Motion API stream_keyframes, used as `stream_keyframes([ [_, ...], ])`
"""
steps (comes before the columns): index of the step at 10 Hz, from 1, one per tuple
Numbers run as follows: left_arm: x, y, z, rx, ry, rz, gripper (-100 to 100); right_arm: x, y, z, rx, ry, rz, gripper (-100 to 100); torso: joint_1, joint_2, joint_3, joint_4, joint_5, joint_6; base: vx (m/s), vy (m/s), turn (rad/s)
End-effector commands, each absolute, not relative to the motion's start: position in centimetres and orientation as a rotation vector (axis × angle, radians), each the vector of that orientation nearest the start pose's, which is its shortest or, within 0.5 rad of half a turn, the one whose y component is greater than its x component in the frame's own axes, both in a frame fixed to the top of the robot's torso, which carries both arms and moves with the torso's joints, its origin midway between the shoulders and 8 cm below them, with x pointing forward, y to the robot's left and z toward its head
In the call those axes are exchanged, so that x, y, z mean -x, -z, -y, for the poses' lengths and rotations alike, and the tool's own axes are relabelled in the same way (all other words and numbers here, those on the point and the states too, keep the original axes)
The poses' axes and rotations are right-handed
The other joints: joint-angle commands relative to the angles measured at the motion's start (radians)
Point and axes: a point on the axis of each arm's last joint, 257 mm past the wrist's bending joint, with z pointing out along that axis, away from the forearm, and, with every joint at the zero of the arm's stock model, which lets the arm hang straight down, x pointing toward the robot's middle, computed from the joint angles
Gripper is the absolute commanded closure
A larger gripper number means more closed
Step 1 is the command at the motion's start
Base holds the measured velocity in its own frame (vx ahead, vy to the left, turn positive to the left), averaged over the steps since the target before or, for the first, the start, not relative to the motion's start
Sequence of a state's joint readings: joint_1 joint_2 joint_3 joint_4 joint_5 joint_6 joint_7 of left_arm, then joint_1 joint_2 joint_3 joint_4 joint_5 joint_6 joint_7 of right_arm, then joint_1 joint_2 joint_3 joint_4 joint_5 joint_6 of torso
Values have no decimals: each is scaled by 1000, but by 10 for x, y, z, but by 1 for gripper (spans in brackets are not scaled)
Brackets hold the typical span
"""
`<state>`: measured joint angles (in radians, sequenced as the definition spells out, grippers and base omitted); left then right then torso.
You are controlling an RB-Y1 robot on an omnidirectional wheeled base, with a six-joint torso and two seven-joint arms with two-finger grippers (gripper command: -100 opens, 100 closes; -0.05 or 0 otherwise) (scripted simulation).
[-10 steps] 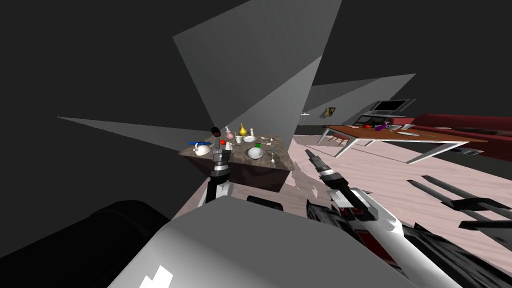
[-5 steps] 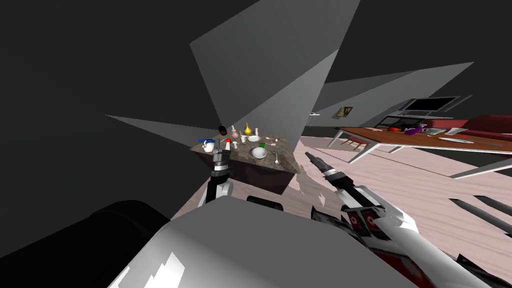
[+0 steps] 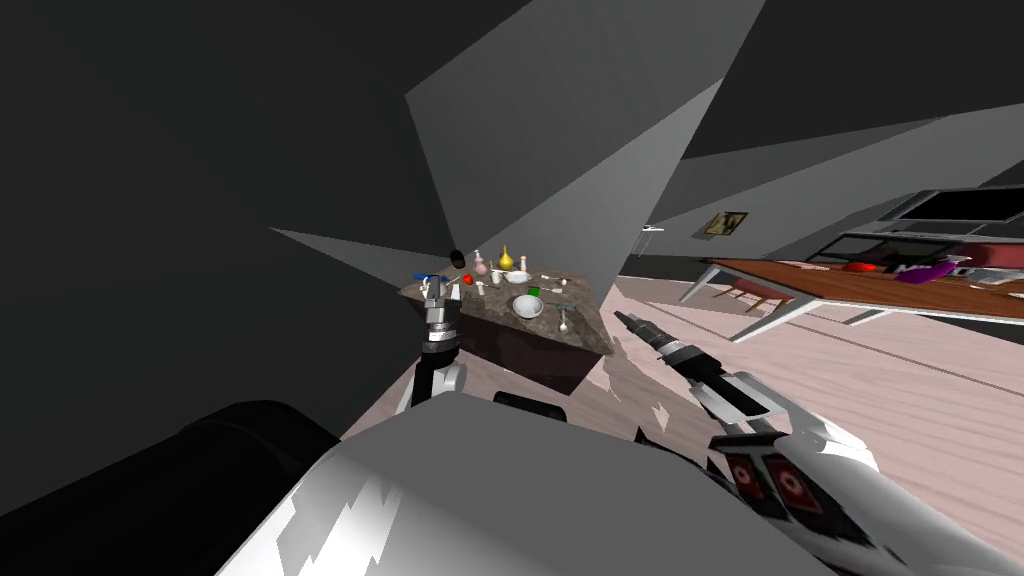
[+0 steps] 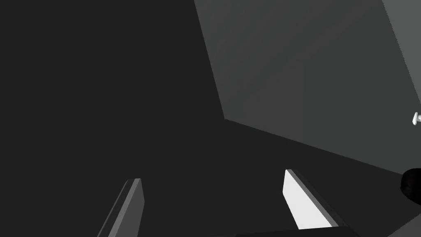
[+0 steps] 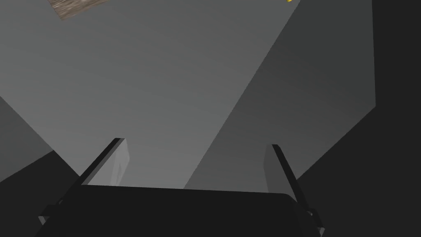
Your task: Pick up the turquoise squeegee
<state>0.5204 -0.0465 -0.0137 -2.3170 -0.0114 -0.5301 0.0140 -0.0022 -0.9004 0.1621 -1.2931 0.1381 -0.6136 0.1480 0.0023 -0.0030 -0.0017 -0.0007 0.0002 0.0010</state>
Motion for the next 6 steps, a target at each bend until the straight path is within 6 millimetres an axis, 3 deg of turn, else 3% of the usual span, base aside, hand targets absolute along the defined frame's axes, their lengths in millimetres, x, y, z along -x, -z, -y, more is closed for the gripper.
stream_keyframes([
  [1, -330, -40, -279, 650, 1322, -540, 0, -502, 192, 403, 50, -577, -1647, -100, 0, 0, 0, 0, 0, 0, 16, 43, 203],
  [6, -330, -40, -278, 650, 1322, -540, 0, -496, 219, 452, 122, -424, -1771, -100, 2, -1, -1, 0, 0, -1, 21, 47, 170],
])
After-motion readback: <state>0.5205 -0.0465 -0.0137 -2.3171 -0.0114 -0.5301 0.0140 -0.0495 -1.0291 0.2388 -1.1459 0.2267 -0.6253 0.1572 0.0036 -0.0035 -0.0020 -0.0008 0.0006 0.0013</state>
